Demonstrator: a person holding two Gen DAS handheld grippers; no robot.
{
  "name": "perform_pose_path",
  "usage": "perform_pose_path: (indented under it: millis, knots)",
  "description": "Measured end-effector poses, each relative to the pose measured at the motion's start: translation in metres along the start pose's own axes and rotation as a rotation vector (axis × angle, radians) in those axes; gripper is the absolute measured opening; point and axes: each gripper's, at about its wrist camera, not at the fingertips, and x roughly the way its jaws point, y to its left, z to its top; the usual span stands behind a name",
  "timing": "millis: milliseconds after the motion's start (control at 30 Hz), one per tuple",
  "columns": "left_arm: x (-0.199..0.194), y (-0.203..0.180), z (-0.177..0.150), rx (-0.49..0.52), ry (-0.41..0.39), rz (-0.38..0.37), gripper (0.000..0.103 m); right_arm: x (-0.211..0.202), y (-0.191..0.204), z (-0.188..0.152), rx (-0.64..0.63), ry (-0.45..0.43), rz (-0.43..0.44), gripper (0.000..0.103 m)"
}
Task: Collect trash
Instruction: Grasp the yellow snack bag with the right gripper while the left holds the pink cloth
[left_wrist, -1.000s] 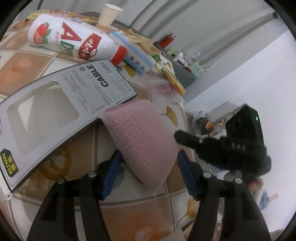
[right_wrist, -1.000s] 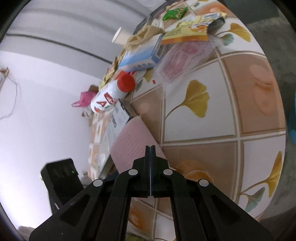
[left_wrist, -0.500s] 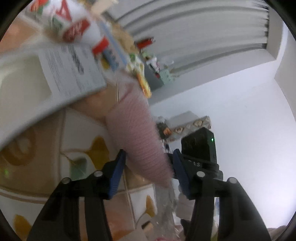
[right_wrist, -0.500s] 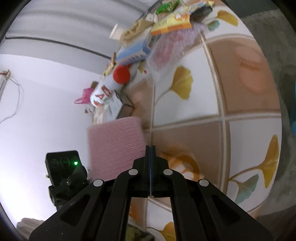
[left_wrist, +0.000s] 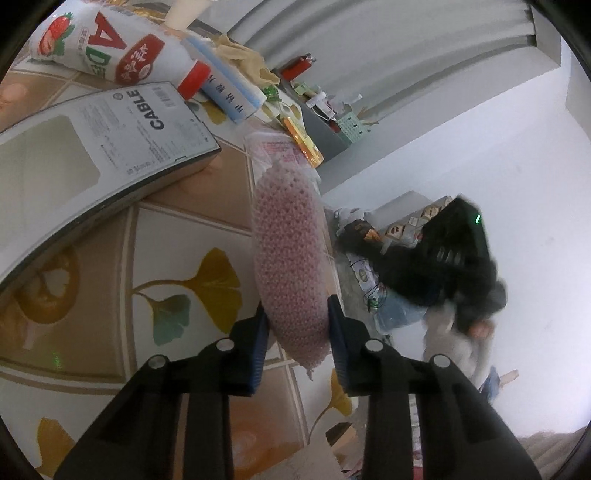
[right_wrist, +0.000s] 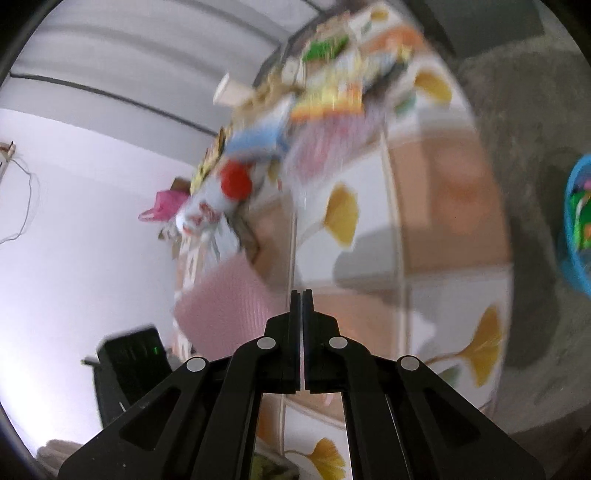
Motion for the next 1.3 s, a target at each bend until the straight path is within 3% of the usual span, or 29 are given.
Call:
perform_pose_path:
  millis: [33,100,167,267,433,633,800,1300]
  knots:
    - [0.0,-0.001,0.0,0.017,-0.002,0.008,0.029,-0.005,0.001,0.006,0.003,-0.018,-0.005,0.008]
    - [0.0,0.0,-0.001,0.036,-0.005,0.016,0.029,-0.02,0.003,0.025,0.013,-0.075,-0.029,0.033]
    - [0.0,0.002,-0.002,0.037,-0.003,0.014,0.029,-0.03,0.003,0.05,0.042,-0.134,-0.064,0.05]
    - [0.003,0.005,0.001,0.04,0.001,0.018,0.029,-0.027,-0.005,0.086,0.103,-0.147,-0.114,0.056]
    - [0.001,0.006,0.0,0.048,-0.003,0.018,0.029,0.005,-0.019,0.129,0.186,-0.101,-0.187,0.056]
    - [-0.002,0.01,0.001,0.038,0.002,-0.001,0.029,0.027,-0.036,0.143,0.271,-0.033,-0.232,0.037]
    - [-0.002,0.011,0.002,0.036,0.002,-0.007,0.029,0.034,-0.045,0.142,0.315,-0.019,-0.22,0.002]
    - [-0.007,0.012,0.001,0.039,-0.027,0.0,0.028,0.003,-0.016,0.15,0.274,-0.133,-0.073,0.0]
